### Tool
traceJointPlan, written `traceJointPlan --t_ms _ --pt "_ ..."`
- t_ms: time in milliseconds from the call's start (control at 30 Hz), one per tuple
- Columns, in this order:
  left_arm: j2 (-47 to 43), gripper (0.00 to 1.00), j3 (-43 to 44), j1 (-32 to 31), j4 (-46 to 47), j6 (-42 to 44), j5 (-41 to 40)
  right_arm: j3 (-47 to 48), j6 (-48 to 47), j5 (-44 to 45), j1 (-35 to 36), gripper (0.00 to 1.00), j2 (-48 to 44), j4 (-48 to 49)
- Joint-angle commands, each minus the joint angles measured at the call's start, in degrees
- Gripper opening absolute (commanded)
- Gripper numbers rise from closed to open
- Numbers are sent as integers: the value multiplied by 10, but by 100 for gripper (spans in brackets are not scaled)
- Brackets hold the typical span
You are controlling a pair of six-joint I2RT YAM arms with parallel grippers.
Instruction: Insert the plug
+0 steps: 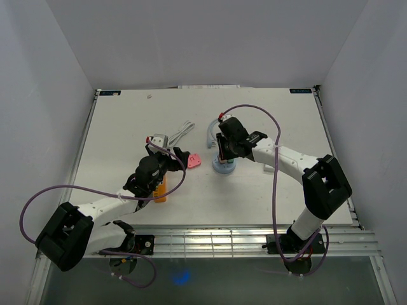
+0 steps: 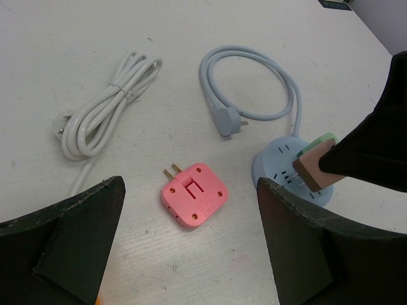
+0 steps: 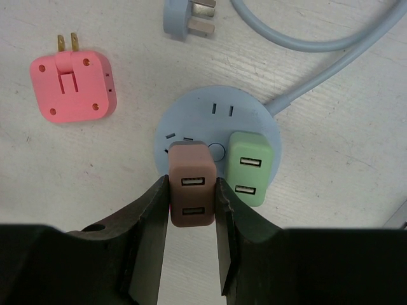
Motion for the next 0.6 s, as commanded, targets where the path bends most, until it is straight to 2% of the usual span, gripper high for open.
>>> traceJointPlan --t_ms 0,567 --pt "-2 95 16 -2 1 3 9 29 -3 16 2 8 8 23" --pt "0 95 18 -2 -1 3 16 29 -1 16 7 8 26 32"
